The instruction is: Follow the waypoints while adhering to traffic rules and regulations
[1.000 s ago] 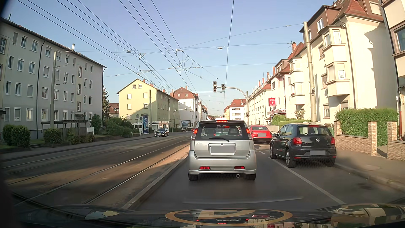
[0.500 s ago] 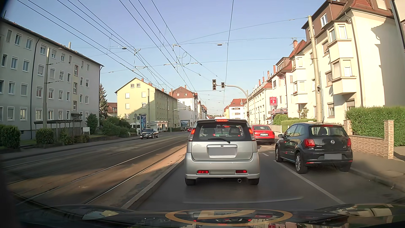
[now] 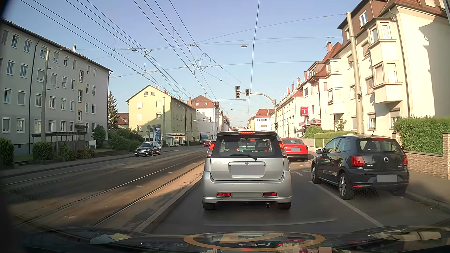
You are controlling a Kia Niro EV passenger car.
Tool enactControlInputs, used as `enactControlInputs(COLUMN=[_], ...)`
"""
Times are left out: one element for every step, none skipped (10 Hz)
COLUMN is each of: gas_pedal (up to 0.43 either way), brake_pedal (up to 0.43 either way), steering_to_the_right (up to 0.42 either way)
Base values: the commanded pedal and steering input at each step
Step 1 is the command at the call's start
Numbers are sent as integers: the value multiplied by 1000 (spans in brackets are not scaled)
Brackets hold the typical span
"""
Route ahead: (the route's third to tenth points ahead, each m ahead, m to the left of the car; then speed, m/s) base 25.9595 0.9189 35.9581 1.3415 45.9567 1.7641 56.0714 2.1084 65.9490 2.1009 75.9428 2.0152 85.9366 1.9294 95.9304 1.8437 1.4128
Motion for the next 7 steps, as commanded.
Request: enactControlInputs(gas_pedal=[0,0,0,0,0,0,0], brake_pedal=[183,183,171,159,140,128,122], steering_to_the_right=[6,6,6,6,6,6,6])
